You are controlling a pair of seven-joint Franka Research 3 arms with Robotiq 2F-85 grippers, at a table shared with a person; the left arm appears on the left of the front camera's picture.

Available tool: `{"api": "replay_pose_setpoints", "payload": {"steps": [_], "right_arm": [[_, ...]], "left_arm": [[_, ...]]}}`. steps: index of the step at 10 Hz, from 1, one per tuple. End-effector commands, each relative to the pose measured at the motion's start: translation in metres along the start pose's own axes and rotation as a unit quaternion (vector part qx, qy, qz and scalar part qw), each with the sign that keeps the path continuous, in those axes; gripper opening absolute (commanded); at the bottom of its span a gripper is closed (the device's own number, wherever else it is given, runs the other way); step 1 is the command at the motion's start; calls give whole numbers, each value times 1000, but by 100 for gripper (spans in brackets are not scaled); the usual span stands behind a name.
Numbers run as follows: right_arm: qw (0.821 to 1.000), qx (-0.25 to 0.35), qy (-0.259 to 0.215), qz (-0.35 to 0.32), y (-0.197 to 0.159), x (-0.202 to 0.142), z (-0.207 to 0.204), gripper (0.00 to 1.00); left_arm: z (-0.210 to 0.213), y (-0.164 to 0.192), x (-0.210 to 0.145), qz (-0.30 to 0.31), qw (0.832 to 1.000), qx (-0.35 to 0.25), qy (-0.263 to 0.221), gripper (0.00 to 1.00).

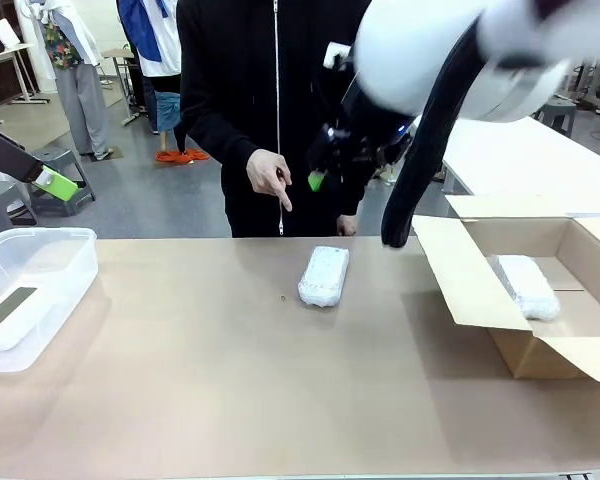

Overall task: Separate and place wrapped and unwrapped clocks.
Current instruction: Pick up the Digital clock indicated by the person.

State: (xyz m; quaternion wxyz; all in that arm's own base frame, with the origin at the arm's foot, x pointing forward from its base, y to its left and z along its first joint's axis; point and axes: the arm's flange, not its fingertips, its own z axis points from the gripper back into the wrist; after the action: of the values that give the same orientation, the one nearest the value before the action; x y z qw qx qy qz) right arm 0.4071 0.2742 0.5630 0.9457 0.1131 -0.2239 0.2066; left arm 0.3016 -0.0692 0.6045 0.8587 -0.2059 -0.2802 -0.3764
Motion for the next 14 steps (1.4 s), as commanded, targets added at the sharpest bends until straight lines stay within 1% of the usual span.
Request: {"api": "replay_pose_setpoints", "payload": {"steps": [1, 2, 3, 4, 5, 6, 8, 9, 10, 11, 12, 13, 14], "right_arm": [[983, -74, 139, -89, 11, 23, -17, 100], [970, -80, 190, -127, -4, 36, -42, 100], [964, -68, 210, -148, -15, 43, -60, 100], [966, -48, 181, -178, -20, 47, -69, 100], [972, -42, 125, -193, -28, 46, -65, 100], [966, -104, 191, -140, -30, 16, -69, 100], [966, -104, 191, -140, -30, 16, -69, 100], [966, -82, 186, -156, -33, 32, -76, 100], [959, -103, 212, -158, -32, 45, -98, 100], [956, -83, 229, -164, -41, 56, -115, 100], [954, -76, 225, -184, -44, 61, -132, 100], [949, -92, 213, -212, -45, 62, -146, 100], [949, -99, 206, -217, -46, 61, -160, 100]], "left_arm": [[1, 0, 1, 1, 1000, 3, -1, 100], [1, 0, 1, 1, 1000, 3, -1, 100], [1, 0, 1, 1, 1000, 3, -1, 100], [1, 0, 1, 1, 1000, 3, -1, 100], [1, 0, 1, 1, 1000, 3, -1, 100], [1, 0, 1, 1, 1000, 3, -1, 100], [1, 0, 1, 1, 1000, 3, -1, 100], [1, 0, 1, 1, 1000, 3, -1, 100], [1, 0, 1, 1, 1000, 3, -1, 100], [1, 0, 1, 1, 1000, 3, -1, 100], [1, 0, 1, 1, 1000, 3, -1, 100], [1, 0, 1, 1, 1000, 3, -1, 100], [1, 0, 1, 1, 1000, 3, -1, 100]]}}
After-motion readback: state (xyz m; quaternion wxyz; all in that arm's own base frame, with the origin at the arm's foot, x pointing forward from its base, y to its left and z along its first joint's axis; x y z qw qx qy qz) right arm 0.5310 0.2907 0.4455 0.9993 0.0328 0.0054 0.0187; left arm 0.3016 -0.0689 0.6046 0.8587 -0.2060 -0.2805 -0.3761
